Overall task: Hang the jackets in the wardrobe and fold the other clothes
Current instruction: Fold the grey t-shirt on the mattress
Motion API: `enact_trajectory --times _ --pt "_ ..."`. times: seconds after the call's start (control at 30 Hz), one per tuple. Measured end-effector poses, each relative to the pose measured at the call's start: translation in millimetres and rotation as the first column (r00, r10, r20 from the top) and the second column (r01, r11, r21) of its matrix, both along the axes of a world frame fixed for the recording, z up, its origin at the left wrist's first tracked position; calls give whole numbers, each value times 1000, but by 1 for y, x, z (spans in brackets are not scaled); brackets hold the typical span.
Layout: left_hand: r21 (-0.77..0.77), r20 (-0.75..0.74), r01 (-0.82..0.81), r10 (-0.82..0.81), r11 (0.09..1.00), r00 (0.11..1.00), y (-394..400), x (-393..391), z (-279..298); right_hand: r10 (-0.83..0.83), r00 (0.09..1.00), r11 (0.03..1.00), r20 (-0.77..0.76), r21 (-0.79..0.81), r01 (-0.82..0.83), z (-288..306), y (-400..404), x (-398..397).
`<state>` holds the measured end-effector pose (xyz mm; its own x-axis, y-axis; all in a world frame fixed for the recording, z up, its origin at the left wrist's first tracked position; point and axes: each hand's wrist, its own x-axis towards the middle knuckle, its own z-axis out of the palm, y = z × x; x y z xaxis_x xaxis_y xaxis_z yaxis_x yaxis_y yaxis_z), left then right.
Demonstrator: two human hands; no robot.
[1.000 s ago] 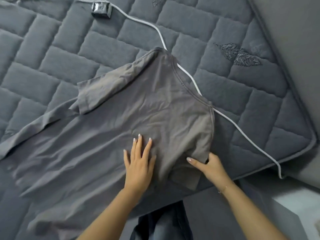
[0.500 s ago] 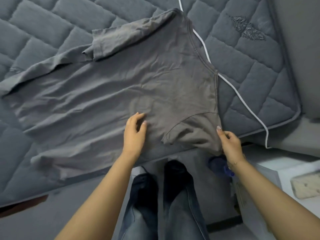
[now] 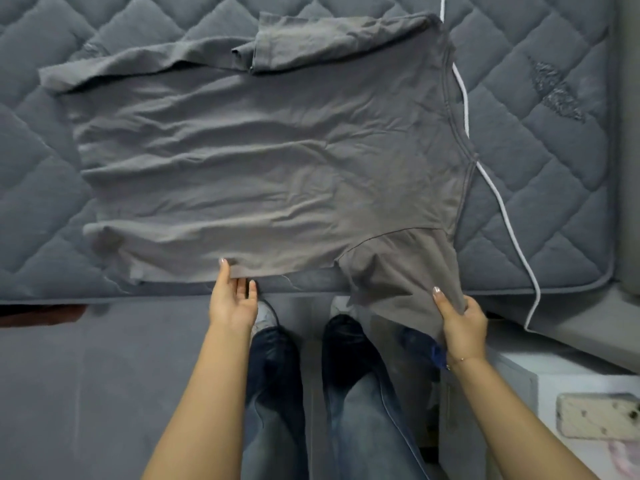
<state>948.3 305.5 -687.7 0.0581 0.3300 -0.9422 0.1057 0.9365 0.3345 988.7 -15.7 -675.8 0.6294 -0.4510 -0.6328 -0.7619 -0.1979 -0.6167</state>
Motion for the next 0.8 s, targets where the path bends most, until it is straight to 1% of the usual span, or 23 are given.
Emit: enact_trajectory --times 0.03,0.07,0.1,0.13,0.17,0.2,0.23,0.27,0.33,0.4,0.43,0.47,0.5,0.53,0.57,0.6,0.63,0.67,0.7,0.73,0.77,0.8 --pt "-13 6 -29 29 999 1000 4 0 0 -12 999 999 -41 -51 10 -1 -2 0" --pt "-16 3 -62 62 998 998 9 0 0 6 997 993 -81 -119 -16 0 -1 1" --pt "-9 -6 -93 93 996 996 15 -1 0 63 991 975 -116 -205 -86 1 2 4" --pt "5 -23 -114 114 993 993 22 -2 -1 164 978 932 -130 -304 -197 2 8 6" --pt "22 -39 -119 119 993 992 30 -3 0 299 947 861 -115 -396 -320 5 16 9" --pt "38 -49 -114 116 993 992 38 -5 0 448 891 774 -74 -466 -428 7 26 12" --pt "50 -54 -111 114 993 992 46 -5 1 593 805 685 -26 -510 -521 8 39 15" --pt "58 -48 -120 123 991 991 55 -5 2 718 696 594 7 -526 -609 10 55 20" --pt "60 6 -196 196 979 981 78 -5 2 894 449 395 17 -505 -768 8 90 29" --pt "54 109 -283 276 958 955 101 -6 3 979 205 180 -6 -458 -871 0 125 36" --pt "55 159 -305 293 951 943 111 -7 5 994 105 84 -24 -426 -901 -5 142 38" --pt "58 191 -315 299 947 935 118 -10 5 999 24 3 -48 -394 -919 -10 157 37" --pt "67 192 -317 300 946 935 123 -16 5 996 -32 -59 -79 -360 -931 -15 169 32" --pt "88 165 -322 305 943 938 126 -24 4 991 -66 -101 -116 -327 -939 -20 178 26" --pt "121 130 -333 317 935 939 127 -34 3 986 -75 -117 -148 -304 -946 -24 183 17" --pt "160 89 -344 333 925 939 127 -45 0 987 -49 -93 -154 -290 -952 -25 185 7" --pt "197 38 -344 343 918 939 127 -57 -2 993 17 -17 -119 -277 -961 -25 187 -4" --pt "220 -10 -327 338 919 941 124 -67 -5 990 130 114 -50 -250 -962 -24 185 -14" --pt "211 -36 -312 326 926 945 124 -76 -8 960 278 279 30 -203 -939 -21 185 -24" --pt "174 -37 -308 319 935 947 124 -82 -10 896 437 444 83 -145 -884 -19 186 -33" --pt "129 -22 -313 318 941 948 123 -86 -10 793 602 609 96 -69 -790 -18 187 -40" --pt "92 1 -328 329 940 944 124 -89 -12 638 767 766 62 43 -641 -17 190 -46"
